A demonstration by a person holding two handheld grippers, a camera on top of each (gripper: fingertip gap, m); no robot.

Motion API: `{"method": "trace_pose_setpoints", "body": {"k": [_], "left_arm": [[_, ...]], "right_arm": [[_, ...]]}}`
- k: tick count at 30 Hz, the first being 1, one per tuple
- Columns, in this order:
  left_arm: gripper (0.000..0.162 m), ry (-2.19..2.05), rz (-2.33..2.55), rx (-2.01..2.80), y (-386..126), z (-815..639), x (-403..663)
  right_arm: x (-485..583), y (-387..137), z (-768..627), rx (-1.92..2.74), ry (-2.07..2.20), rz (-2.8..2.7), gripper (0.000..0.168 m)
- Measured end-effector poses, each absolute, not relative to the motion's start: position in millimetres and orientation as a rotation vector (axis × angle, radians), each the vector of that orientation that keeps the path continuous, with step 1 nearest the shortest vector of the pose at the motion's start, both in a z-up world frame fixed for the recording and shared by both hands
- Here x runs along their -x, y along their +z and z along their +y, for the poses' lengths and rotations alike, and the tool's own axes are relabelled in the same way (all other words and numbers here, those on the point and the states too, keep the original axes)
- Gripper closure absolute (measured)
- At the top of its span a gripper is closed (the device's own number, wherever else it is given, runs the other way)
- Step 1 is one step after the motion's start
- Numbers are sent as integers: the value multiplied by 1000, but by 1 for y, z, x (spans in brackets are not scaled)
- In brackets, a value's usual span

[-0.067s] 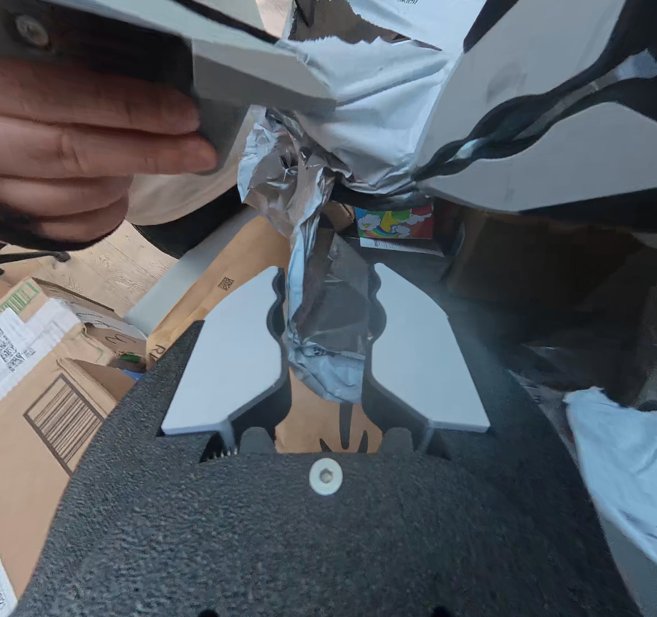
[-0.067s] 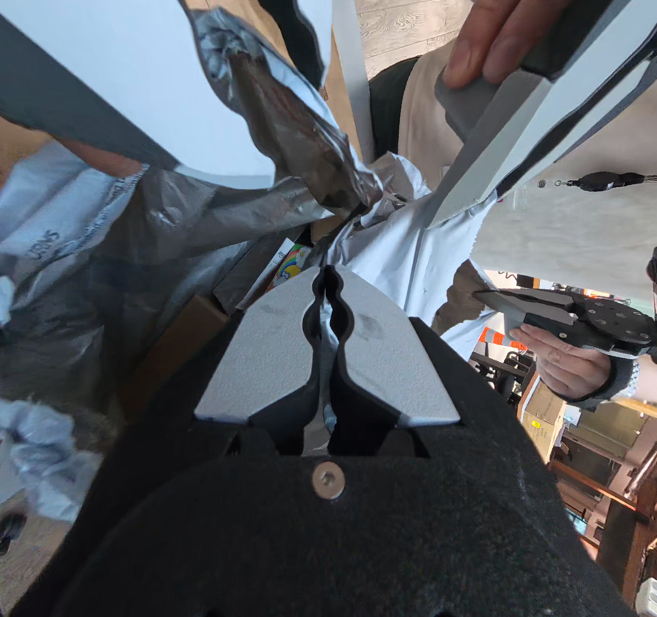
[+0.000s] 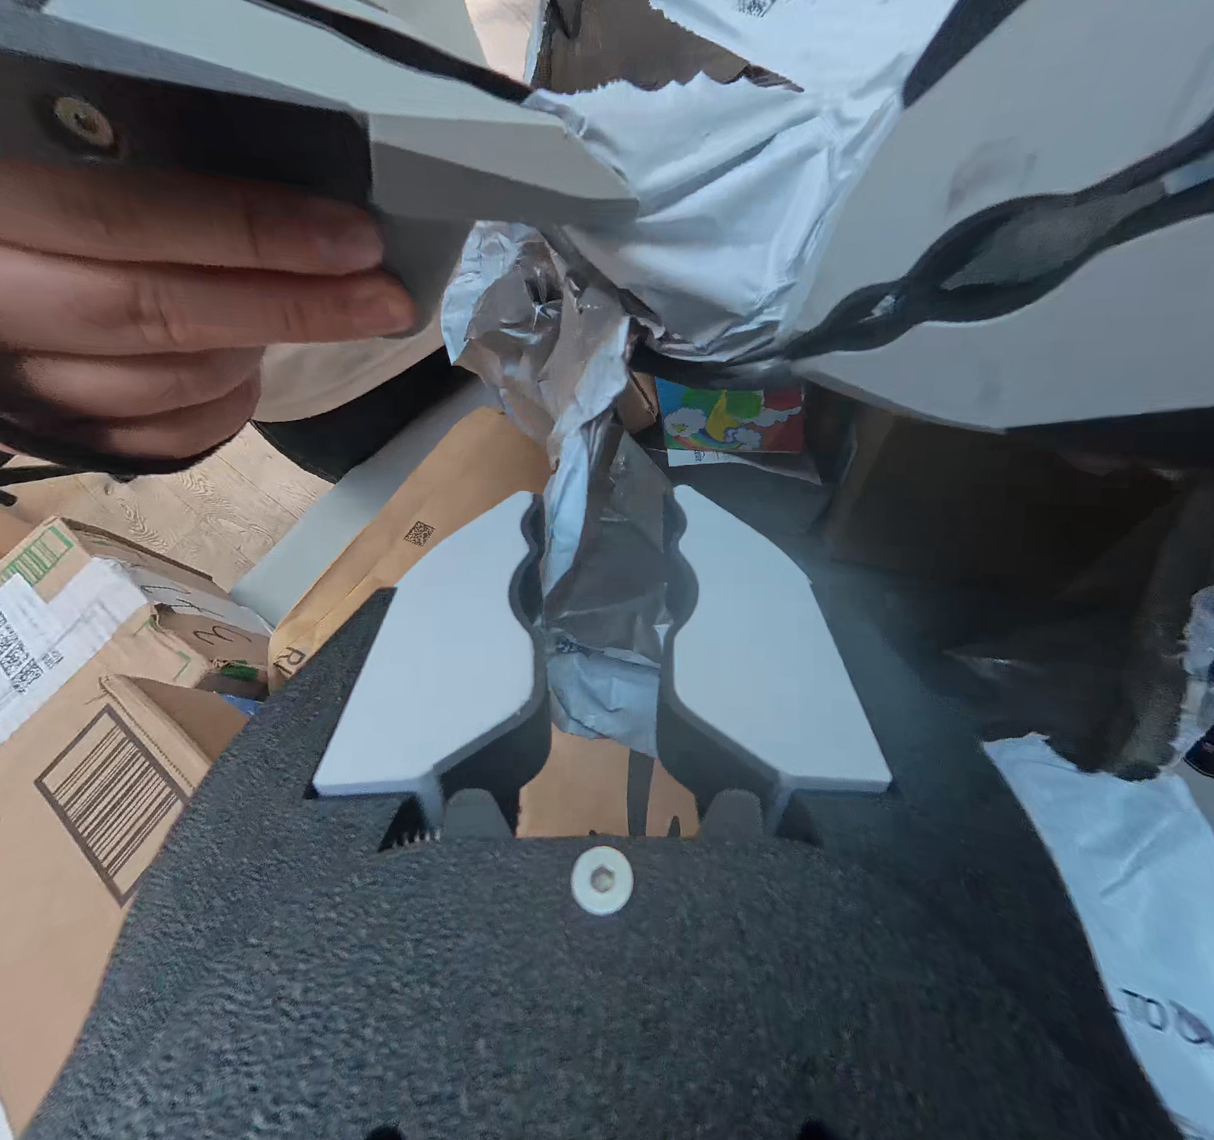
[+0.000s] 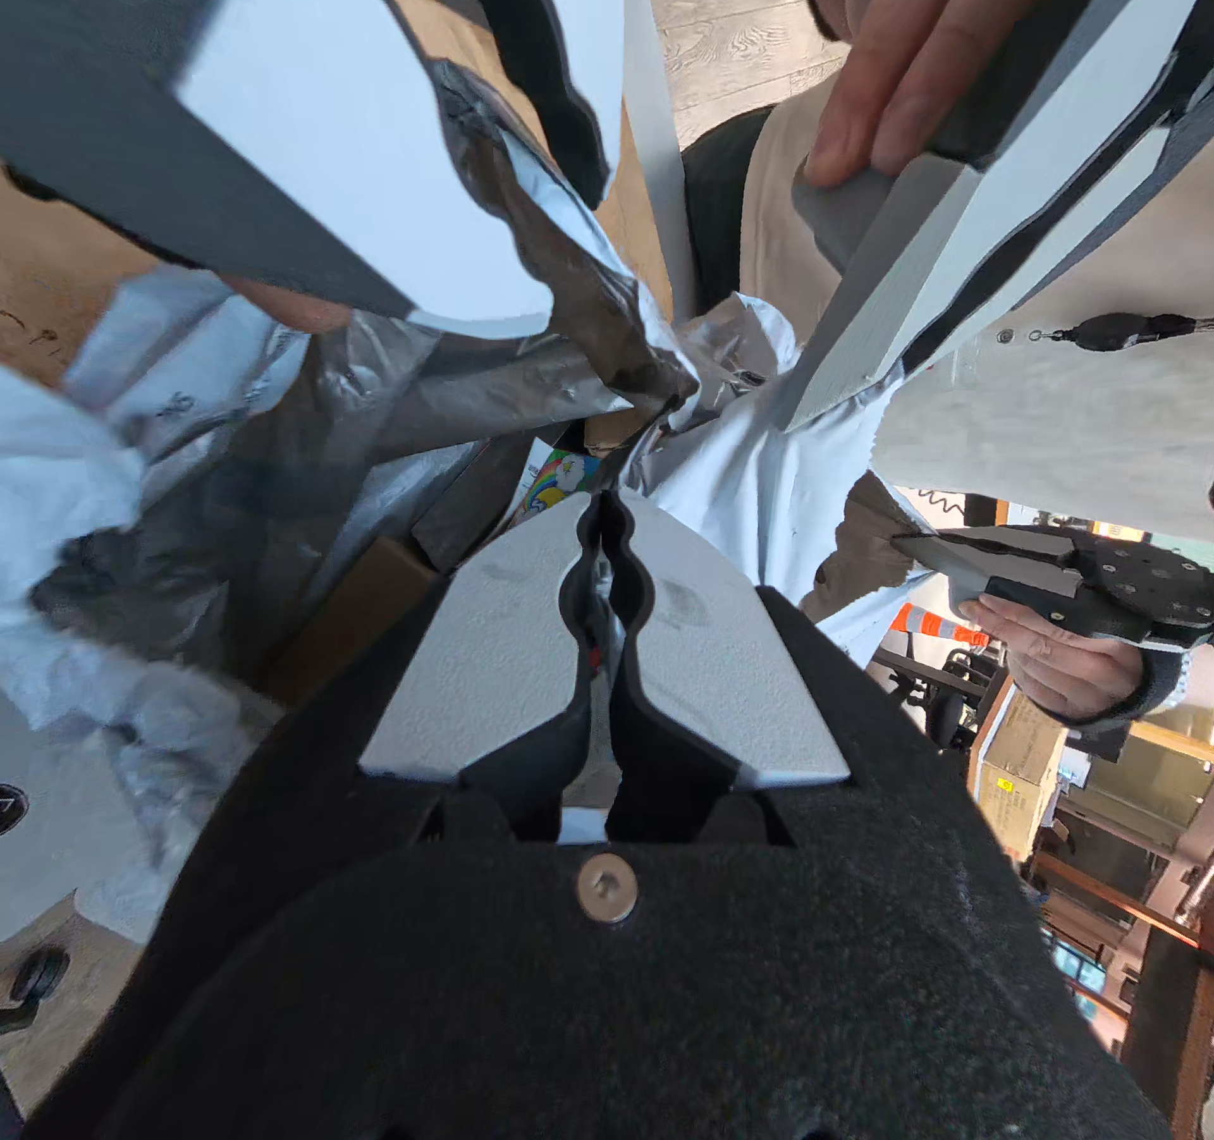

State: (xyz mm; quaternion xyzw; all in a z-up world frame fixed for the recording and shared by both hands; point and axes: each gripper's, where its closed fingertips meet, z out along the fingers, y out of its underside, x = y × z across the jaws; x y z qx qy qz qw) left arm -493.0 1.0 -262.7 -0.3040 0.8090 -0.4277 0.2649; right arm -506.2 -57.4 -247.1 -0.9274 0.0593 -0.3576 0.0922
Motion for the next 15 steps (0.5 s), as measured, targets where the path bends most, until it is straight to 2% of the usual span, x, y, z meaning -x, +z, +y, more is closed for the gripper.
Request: {"method": "trace_pose_setpoints", "body": {"k": [3,5,11,13,15], "left_arm": [[145,-1143,2201,851,-272,-2,484],[150,-1185,2205,881,-275,-5,481],[146,-1250,2245,937,-281,-9,485],[141,-1265,2314,977,-289,-14,493],[135,-1245,2331,1010,-297,-13,497]], "right_arm": [[514,-245,-60,2741,-1033,215,168],[517,-244,-64,2734,-1030,238,168],[518,-241,-84,2697,-1088,297,168],[512,-236,-94,2659,-1187,312,158],[511,-238,-103,2668,-1182,333,157]]}}
